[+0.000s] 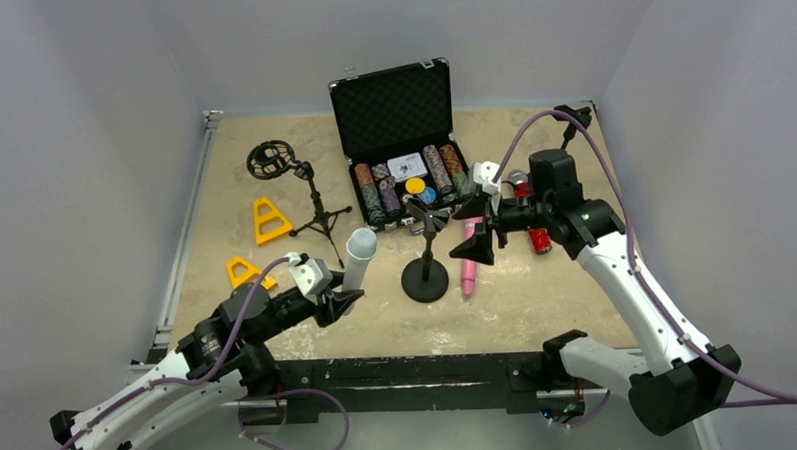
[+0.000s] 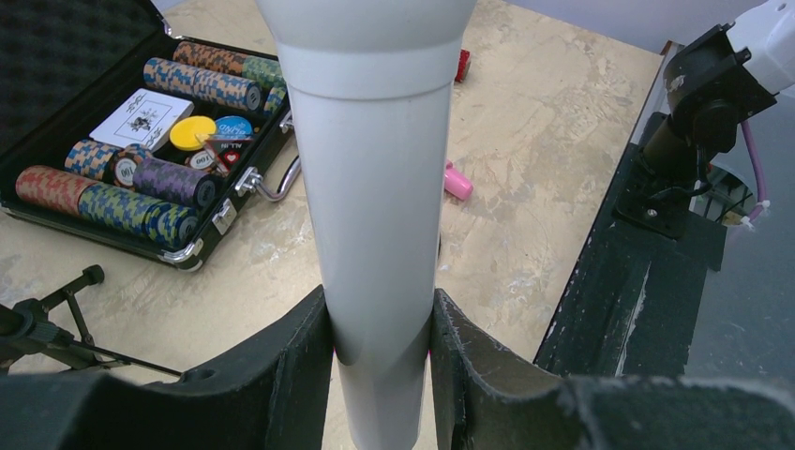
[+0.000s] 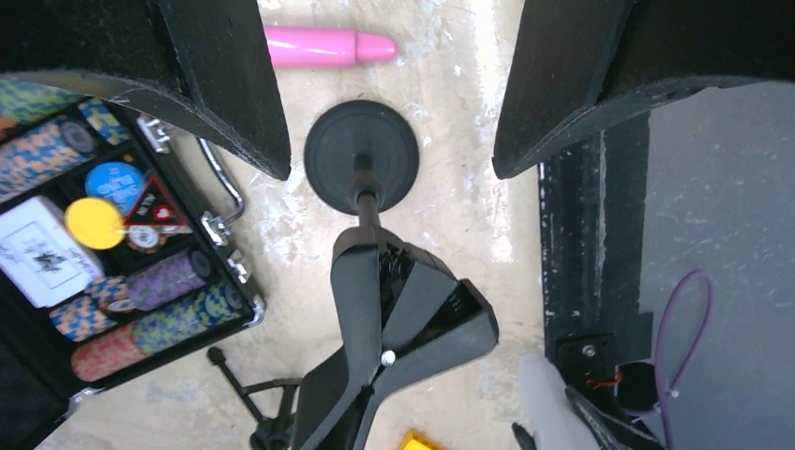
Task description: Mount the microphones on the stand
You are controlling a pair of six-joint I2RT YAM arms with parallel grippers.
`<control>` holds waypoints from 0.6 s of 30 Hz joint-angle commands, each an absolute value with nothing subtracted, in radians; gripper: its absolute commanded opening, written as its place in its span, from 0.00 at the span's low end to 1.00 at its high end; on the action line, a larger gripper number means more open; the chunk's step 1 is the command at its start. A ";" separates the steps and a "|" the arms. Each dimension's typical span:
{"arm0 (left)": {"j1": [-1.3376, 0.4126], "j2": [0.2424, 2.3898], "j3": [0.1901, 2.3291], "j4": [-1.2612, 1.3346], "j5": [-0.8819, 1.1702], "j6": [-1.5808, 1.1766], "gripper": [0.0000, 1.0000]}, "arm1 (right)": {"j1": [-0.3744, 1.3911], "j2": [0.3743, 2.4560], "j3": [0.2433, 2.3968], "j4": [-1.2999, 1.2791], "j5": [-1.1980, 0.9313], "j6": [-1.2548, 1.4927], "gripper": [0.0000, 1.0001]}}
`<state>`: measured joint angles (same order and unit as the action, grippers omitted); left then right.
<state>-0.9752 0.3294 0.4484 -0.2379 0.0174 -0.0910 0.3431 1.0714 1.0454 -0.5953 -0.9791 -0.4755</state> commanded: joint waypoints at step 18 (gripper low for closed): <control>-0.969 0.353 0.761 -0.516 -0.087 -0.019 0.00 | 0.416 1.339 1.818 -1.155 -0.718 -0.490 0.79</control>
<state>-0.9752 0.3534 0.6601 -0.4477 -0.0387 -0.0746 0.3660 1.2610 1.7172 -1.0431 -0.7994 -0.5327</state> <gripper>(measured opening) 0.425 0.791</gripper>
